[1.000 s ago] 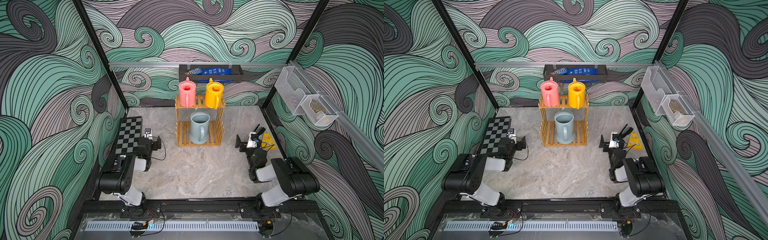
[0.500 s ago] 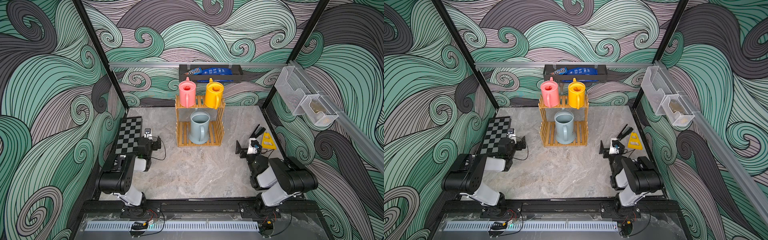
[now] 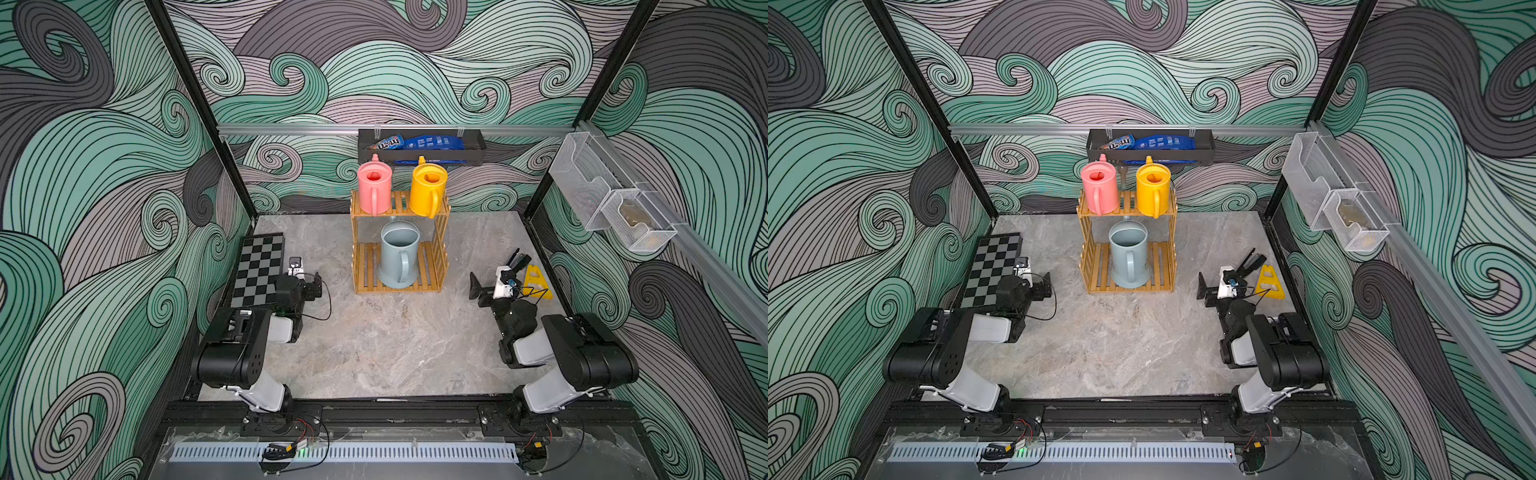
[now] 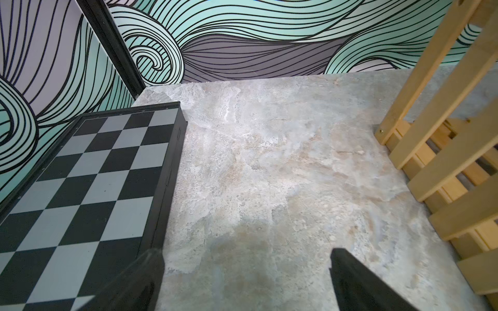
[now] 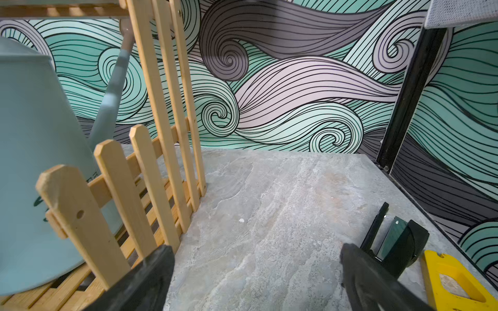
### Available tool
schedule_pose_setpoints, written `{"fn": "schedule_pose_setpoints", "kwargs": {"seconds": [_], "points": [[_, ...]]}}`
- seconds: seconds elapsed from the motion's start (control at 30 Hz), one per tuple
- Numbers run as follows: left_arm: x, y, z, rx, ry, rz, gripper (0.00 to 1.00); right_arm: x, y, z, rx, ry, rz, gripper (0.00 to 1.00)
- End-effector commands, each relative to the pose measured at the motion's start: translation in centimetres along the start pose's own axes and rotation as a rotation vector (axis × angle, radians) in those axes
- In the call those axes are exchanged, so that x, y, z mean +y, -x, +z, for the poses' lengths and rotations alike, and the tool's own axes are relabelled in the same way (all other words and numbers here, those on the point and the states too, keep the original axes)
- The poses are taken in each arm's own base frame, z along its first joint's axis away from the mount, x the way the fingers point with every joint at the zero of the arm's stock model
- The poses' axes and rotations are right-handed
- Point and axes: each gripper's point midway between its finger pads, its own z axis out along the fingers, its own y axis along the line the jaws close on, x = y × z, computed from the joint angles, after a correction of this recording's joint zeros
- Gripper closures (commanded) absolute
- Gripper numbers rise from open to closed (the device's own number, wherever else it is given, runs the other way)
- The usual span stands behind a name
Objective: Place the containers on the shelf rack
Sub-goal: Reset both arms
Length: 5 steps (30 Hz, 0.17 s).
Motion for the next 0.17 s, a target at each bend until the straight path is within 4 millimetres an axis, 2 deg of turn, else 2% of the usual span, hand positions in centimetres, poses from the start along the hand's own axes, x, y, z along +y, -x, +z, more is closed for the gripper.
{"fn": "schedule_pose_setpoints", "kwargs": {"seconds": [0.0,0.13], "points": [[-0.29,0.68,0.24,-0.011,-0.002,0.014,0.01,0.84,0.36,0.81,0.007,0.057,-0.017,0.01],[-0.34,0.7,0.24,-0.012,-0.003,0.014,0.01,0.76,0.42,0.75,0.003,0.054,-0.017,0.01]]}}
